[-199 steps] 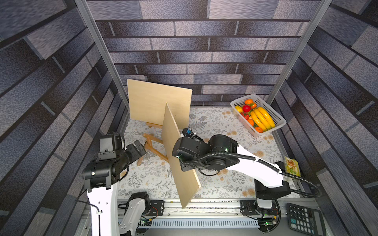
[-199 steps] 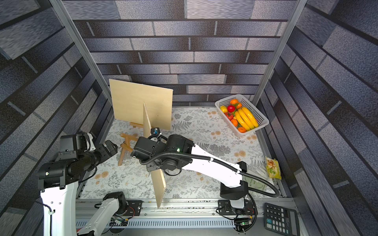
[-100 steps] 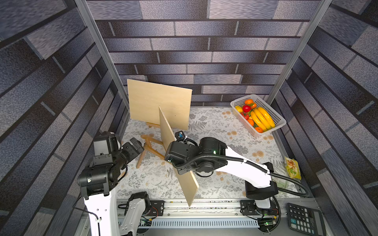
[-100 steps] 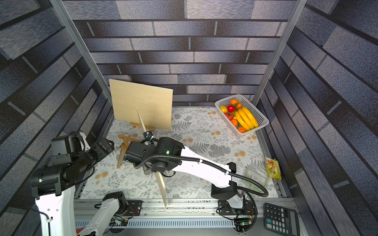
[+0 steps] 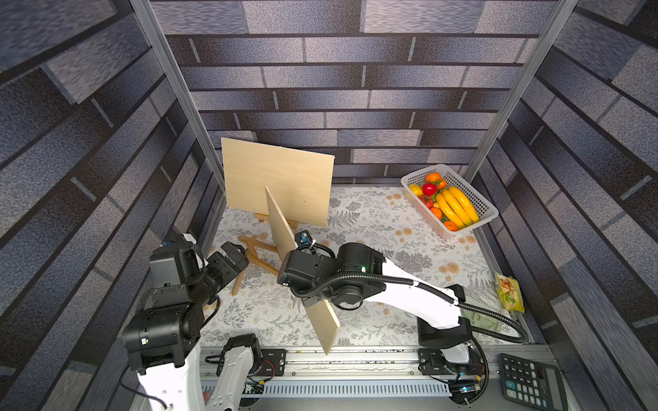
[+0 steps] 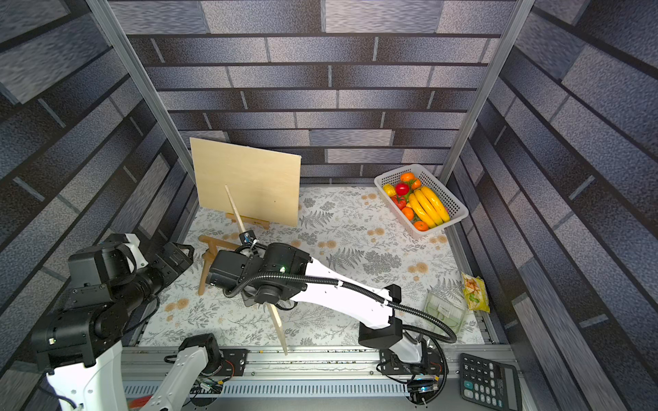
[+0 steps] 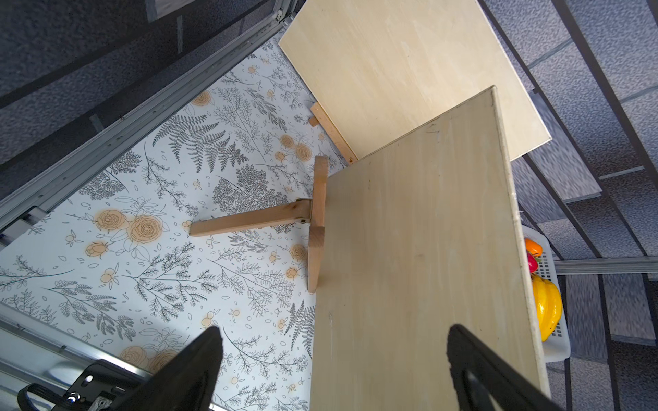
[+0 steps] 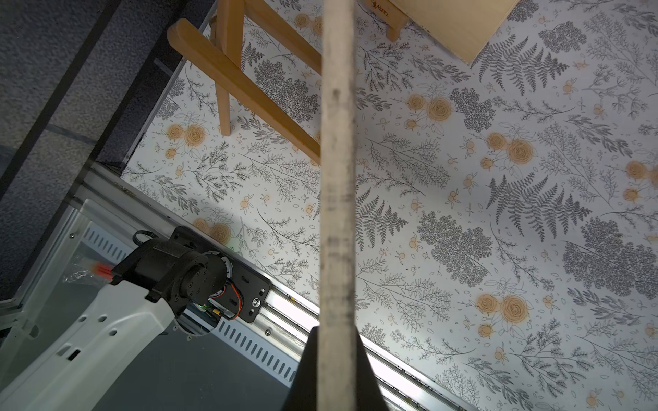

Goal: Assemble the easel
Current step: Place the drawing board on the easel.

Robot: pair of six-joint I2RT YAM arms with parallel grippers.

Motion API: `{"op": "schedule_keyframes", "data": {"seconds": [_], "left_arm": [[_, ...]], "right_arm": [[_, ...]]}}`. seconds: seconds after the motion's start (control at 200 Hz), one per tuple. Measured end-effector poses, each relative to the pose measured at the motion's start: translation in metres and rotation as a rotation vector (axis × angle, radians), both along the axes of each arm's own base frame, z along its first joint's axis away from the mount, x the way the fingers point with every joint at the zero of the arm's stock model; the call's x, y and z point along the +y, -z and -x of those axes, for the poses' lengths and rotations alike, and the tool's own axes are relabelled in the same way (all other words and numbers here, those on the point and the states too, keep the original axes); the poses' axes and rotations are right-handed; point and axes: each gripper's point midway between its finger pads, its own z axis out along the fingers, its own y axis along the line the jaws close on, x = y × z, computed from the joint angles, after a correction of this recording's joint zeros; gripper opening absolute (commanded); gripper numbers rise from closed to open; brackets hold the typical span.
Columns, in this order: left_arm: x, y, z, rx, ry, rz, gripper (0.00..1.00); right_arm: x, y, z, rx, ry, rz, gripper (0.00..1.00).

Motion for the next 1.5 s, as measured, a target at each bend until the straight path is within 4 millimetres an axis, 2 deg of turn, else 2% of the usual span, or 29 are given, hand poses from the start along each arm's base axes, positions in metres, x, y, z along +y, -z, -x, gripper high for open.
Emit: {"op": "schedule_keyframes", "data": {"seconds": [0.205,0.376,0.486,0.566,0.892,1.368,1.503], "left_arm": [[-0.001,0.009,0.001,0.024,0.002,0.006,1.00],[-0.001,0.010,0.003,0.028,0.002,0.007,1.00],[-0.001,0.010,0.004,0.029,0.002,0.007,1.00],[-0.001,0.008,0.004,0.021,0.002,0.005,1.00],[-0.002,0.005,0.007,0.008,0.002,0.003,1.00],[-0.003,0.004,0.011,-0.001,0.001,0.001,1.00],[0.001,-0.003,0.022,-0.047,-0.023,-0.027,1.00]], "right_arm": [[0.000,0.000,0.000,-0.015,-0.037,0.017,0.00],[0.002,-0.001,0.000,-0.022,-0.051,0.017,0.23],[0.017,-0.018,-0.004,-0.058,-0.056,-0.075,0.40],[0.024,-0.027,-0.005,-0.068,-0.055,-0.127,0.41],[0.035,-0.035,-0.004,-0.067,-0.058,-0.186,0.41],[0.065,-0.014,0.005,-0.003,-0.098,-0.204,0.43],[0.073,-0.015,0.008,0.015,-0.113,-0.231,0.44]]}}
